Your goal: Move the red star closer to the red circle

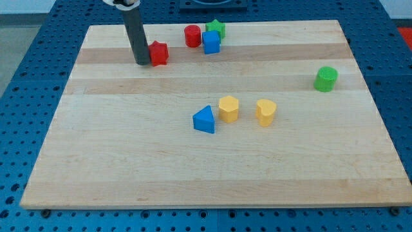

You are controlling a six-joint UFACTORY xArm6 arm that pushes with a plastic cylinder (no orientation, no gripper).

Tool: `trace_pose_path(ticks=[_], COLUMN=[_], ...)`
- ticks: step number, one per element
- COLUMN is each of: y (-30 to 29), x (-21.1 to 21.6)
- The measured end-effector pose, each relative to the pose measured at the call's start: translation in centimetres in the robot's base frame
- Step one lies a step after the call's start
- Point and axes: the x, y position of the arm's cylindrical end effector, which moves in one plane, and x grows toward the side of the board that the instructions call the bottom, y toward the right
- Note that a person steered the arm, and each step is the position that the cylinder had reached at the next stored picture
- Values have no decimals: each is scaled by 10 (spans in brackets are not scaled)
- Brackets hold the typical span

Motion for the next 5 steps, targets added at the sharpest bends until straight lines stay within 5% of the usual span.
trace_pose_path(ticks=[5], y=[46], x=[-24])
